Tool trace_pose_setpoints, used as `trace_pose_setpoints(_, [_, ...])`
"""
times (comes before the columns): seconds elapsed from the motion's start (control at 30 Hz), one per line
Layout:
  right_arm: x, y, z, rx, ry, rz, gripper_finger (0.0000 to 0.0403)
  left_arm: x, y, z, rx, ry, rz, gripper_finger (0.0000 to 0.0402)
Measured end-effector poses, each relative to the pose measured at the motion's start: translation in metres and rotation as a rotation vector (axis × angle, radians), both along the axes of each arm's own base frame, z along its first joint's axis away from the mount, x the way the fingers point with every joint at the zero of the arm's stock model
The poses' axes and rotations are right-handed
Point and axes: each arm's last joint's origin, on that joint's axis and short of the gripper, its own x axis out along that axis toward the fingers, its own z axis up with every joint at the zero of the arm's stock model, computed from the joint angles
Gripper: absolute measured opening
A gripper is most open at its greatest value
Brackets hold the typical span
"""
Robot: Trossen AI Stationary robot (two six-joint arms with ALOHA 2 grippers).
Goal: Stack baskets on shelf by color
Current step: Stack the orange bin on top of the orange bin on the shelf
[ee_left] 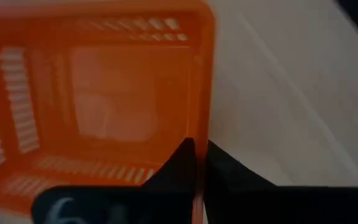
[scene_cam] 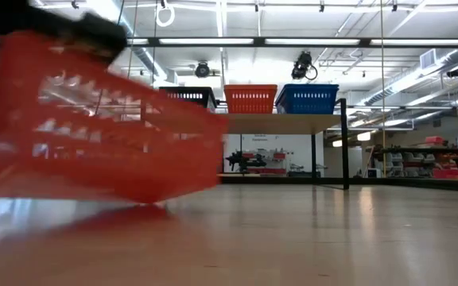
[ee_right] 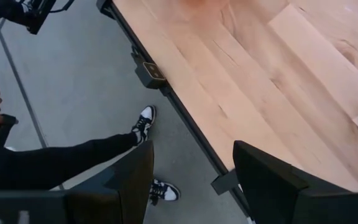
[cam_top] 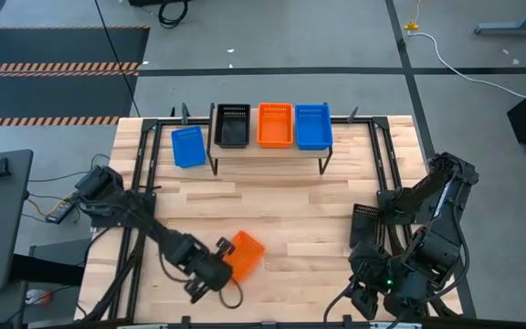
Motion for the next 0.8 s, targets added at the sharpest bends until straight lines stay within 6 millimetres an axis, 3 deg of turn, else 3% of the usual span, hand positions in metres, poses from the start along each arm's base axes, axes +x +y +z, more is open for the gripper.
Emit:
trace_pose_setpoints(0.17, [0.000,0.000,0.000,-0.007,0.000,0.008,0.0226,0.024,0.011,0.020,-0.035,-0.080,0.020,0.0013])
trace_pose_setpoints(0.47, [0.000,0.000,0.000,0.004,0.003,-0.009,0.0226,0.062,0.049,0.106,0.036,-0.174,0.055,0.0011])
trace_pose_setpoints(0.67, [0.002,-0.002,0.000,-0.009,-0.017,-0.036,0.0226,0.077,0.095,0.172,0.120,-0.313,0.184,0.0011])
trace_pose_setpoints(0.8, [0.007,-0.006,0.000,-0.011,-0.019,-0.058,0.0226,0.084,0.134,0.198,0.100,-0.384,0.373,0.0011])
